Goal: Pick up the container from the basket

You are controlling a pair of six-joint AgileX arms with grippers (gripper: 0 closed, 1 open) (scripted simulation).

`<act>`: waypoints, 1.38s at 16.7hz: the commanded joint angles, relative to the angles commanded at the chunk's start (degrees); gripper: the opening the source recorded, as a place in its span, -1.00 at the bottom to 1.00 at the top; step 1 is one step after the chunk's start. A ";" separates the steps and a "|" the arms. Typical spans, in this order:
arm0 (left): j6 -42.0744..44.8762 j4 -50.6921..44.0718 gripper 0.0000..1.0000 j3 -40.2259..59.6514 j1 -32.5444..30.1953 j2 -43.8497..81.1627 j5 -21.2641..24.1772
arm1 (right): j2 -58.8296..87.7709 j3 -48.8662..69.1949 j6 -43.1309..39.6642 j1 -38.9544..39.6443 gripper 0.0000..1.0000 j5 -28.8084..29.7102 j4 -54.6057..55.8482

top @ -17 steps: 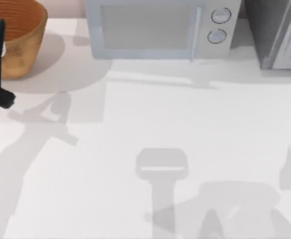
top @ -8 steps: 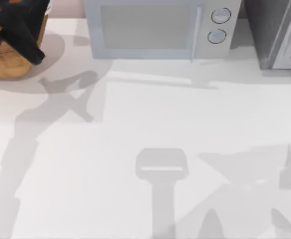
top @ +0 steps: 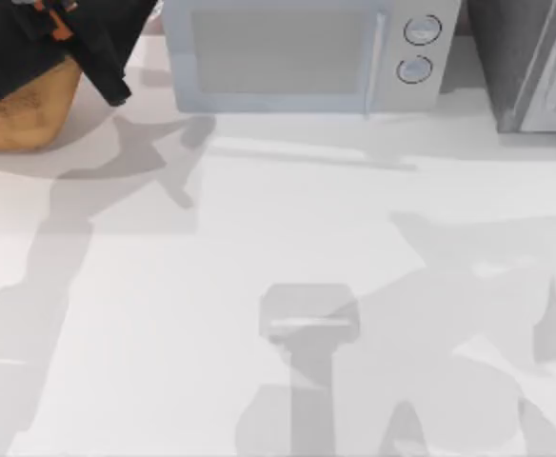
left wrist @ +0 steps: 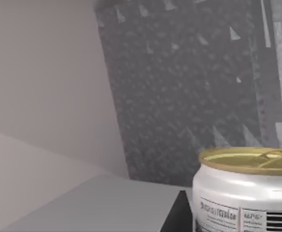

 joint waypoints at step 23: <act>1.40 18.33 -1.00 20.05 -6.62 54.27 29.64 | 0.00 0.00 0.00 0.00 1.00 0.00 0.00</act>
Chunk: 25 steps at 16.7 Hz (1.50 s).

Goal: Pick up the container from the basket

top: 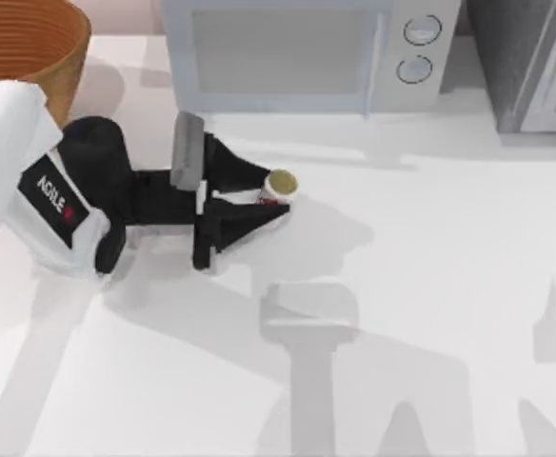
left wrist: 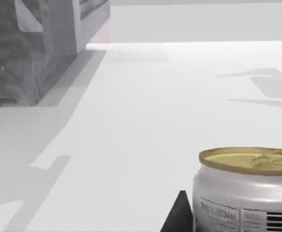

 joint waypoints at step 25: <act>0.07 -0.37 1.00 0.05 -0.21 1.15 0.72 | 0.00 0.00 0.00 0.00 1.00 0.00 0.00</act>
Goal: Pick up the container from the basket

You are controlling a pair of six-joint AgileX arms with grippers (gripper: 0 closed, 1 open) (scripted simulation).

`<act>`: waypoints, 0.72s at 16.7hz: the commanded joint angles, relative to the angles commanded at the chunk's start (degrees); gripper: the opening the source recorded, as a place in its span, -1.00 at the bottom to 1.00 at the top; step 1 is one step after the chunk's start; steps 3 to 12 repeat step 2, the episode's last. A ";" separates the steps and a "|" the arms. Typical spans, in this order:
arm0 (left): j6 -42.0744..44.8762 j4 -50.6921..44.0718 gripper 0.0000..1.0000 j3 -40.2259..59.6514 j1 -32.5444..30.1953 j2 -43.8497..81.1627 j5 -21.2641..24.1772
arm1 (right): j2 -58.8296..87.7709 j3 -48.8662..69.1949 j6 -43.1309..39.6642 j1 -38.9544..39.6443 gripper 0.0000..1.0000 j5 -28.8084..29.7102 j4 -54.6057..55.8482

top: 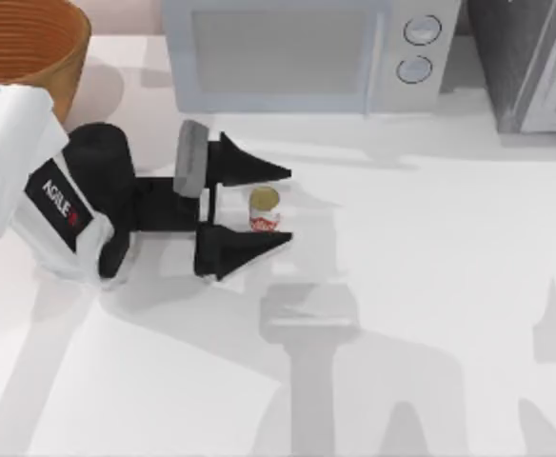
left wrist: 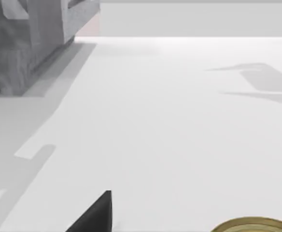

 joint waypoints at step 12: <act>0.00 0.00 1.00 0.00 0.00 0.00 0.00 | 0.00 0.00 0.00 0.00 1.00 0.00 0.00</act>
